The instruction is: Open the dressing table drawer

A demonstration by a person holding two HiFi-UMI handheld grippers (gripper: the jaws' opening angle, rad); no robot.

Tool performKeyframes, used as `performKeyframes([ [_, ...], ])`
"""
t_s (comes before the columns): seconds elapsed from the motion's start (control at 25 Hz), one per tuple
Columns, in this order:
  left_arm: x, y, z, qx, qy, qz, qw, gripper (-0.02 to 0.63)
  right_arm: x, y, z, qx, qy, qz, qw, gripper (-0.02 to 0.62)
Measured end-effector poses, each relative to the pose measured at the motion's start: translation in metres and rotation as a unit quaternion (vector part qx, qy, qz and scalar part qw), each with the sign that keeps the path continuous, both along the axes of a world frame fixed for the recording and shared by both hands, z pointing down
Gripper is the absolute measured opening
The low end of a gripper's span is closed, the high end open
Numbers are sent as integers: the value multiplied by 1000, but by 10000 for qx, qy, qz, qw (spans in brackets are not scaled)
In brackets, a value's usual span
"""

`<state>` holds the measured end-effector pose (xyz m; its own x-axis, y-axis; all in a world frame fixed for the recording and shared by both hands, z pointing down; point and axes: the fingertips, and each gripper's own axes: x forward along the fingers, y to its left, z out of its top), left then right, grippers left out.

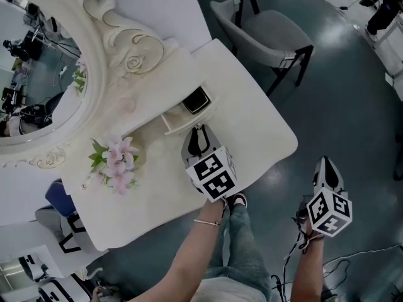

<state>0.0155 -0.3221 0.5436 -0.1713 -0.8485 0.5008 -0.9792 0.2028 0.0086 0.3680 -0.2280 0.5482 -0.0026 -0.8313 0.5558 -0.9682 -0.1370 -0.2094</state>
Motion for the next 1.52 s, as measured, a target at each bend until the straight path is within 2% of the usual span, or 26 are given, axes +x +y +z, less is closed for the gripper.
performKeyframes([
  [0.88, 1, 6, 1, 9, 175, 103, 9998, 103, -11, 0, -7, 37, 33, 9, 10000, 6],
  [1.24, 1, 11, 0, 27, 556, 133, 9984, 103, -19, 2, -18, 72, 90, 15, 9999, 6],
  [1.52, 0, 22, -25, 138, 480, 380, 9980, 104, -39, -3, -35, 207, 70, -103, 9997, 6],
])
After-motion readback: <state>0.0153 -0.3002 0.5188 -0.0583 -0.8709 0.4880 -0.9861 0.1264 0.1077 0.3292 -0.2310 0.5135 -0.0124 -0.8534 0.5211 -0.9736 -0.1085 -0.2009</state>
